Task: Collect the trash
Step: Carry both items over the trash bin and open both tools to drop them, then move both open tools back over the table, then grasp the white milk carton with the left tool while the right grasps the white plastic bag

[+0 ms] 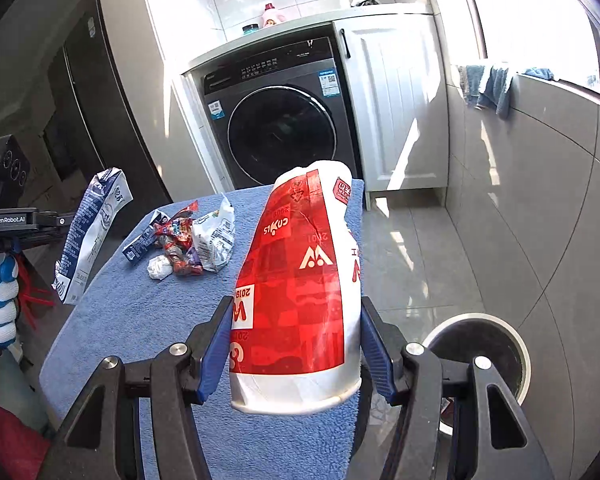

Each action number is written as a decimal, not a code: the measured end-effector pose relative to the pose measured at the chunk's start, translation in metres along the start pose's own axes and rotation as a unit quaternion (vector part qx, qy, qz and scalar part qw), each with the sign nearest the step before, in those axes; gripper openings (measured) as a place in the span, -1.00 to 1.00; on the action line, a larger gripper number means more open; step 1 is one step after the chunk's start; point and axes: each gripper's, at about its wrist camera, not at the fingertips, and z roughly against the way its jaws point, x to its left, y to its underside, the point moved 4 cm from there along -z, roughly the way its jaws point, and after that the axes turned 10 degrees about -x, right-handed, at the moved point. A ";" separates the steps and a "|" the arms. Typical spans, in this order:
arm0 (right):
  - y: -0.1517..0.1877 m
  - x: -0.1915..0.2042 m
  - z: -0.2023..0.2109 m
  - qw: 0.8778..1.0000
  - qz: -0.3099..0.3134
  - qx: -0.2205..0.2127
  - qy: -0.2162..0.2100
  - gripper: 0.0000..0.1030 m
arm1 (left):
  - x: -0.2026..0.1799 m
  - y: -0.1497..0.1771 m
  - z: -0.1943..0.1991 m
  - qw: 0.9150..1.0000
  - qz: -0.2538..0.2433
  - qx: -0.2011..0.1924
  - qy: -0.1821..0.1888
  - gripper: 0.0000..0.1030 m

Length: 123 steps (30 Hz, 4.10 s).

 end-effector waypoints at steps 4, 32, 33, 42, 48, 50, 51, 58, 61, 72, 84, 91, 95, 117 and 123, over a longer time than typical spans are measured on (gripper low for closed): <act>0.009 -0.058 0.017 0.998 -0.034 0.000 0.057 0.11 | -0.060 -0.006 -0.059 0.998 -0.046 0.031 0.035 -0.97; 0.121 -0.276 -0.089 0.955 -0.150 0.141 0.214 0.16 | -0.203 0.084 -0.408 0.962 -0.090 0.235 0.101 -0.89; 0.122 -0.276 -0.086 0.953 -0.146 0.144 0.221 0.16 | -0.203 0.086 -0.412 0.962 -0.090 0.238 0.099 -0.80; 0.101 -0.252 -0.042 0.957 -0.134 0.111 0.233 0.16 | -0.193 0.072 -0.362 0.970 -0.101 0.192 0.110 -0.52; 0.055 -0.198 -0.006 0.972 -0.104 0.046 0.208 0.17 | -0.174 0.043 -0.275 0.980 -0.147 0.103 0.085 -0.39; 0.035 -0.172 0.007 0.976 -0.081 0.025 0.199 0.17 | -0.164 0.034 -0.242 0.983 -0.154 0.073 0.075 -0.31; 0.026 -0.159 0.013 0.978 -0.069 0.014 0.194 0.17 | -0.159 0.031 -0.226 0.983 -0.157 0.061 0.071 -0.29; -0.032 -0.066 0.054 0.987 -0.003 -0.063 0.151 0.17 | -0.111 0.011 -0.110 0.987 -0.154 -0.018 0.044 -0.06; -0.051 -0.028 0.068 0.987 0.023 -0.087 0.134 0.17 | -0.085 0.008 -0.060 0.987 -0.149 -0.050 0.030 -0.05; -0.072 0.102 0.096 0.984 0.101 -0.119 0.085 0.17 | 0.031 0.021 0.102 0.980 -0.122 -0.151 -0.044 -0.05; -0.064 0.162 0.035 0.989 0.129 -0.067 0.025 0.17 | 0.185 0.071 0.155 0.980 -0.029 -0.133 -0.144 -0.03; -0.058 0.172 -0.022 0.990 0.137 -0.028 0.000 0.17 | 0.224 0.072 0.138 0.980 0.001 -0.122 -0.159 0.37; -0.054 0.172 -0.060 0.990 0.139 -0.001 -0.010 0.17 | 0.238 0.051 0.109 0.983 -0.007 -0.107 -0.151 0.40; -0.027 0.147 -0.234 0.985 0.128 0.110 -0.043 -0.07 | 0.299 0.005 -0.063 0.983 -0.075 0.051 -0.159 0.38; -0.015 0.139 -0.244 0.984 0.117 0.127 -0.050 -0.61 | 0.302 0.012 -0.063 0.985 -0.055 0.051 -0.153 -0.01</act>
